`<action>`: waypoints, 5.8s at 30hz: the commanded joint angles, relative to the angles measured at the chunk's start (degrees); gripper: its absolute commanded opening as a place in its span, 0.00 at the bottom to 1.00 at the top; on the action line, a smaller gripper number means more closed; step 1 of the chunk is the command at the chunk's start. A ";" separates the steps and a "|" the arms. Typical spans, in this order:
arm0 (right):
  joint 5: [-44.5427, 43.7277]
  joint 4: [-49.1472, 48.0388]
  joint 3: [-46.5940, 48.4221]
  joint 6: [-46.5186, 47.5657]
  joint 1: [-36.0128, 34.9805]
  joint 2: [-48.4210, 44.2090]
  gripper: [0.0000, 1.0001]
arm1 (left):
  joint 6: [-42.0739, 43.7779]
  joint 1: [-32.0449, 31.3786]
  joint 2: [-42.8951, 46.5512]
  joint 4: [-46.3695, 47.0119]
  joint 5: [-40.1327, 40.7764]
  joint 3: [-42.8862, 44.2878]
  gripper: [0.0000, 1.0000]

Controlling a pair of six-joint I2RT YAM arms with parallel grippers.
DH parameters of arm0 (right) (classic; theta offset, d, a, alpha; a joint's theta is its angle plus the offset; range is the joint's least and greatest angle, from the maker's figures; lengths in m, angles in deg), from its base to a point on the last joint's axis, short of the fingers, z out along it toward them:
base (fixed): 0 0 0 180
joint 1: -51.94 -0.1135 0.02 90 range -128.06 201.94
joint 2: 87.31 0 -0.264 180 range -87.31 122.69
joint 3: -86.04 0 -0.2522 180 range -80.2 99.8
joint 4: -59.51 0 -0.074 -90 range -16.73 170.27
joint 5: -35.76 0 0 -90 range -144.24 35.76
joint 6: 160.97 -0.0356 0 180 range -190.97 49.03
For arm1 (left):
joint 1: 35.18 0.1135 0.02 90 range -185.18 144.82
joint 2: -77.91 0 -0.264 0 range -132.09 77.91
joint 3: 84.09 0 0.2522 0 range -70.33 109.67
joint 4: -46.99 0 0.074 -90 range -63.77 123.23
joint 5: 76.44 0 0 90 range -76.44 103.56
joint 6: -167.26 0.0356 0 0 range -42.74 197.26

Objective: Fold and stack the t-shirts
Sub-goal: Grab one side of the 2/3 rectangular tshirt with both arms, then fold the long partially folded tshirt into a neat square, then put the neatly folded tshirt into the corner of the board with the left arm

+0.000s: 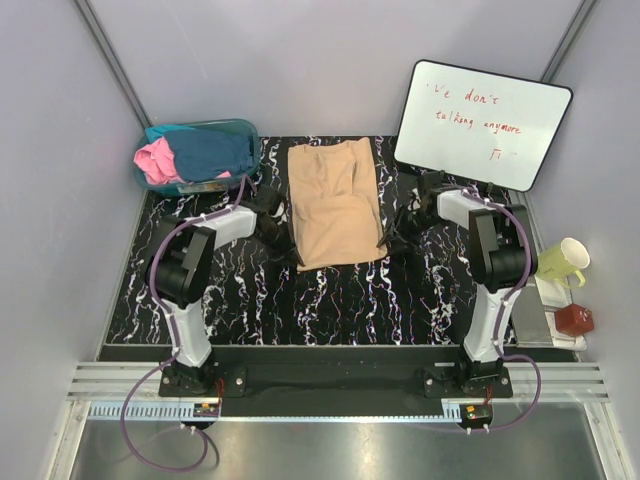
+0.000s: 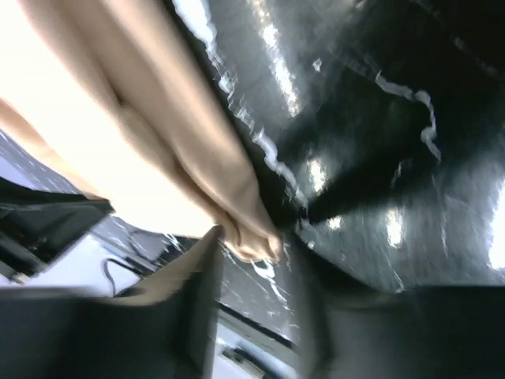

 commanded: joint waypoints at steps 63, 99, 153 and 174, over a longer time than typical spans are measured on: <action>14.93 -0.31 60.37 2.86 -1.20 27.18 0.00 | 9.27 9.89 -3.01 -7.56 0.02 33.75 0.00; 4.21 -6.82 15.67 3.38 0.91 -11.91 1.00 | -0.30 10.69 -0.66 -3.70 -2.27 20.16 0.93; 9.22 -1.81 13.74 4.08 3.37 -13.23 1.00 | 13.84 24.66 17.62 -28.11 22.44 -1.92 0.36; 9.48 -1.63 13.03 5.84 3.46 -11.74 1.00 | 16.92 2.52 7.89 -29.18 30.34 19.51 0.00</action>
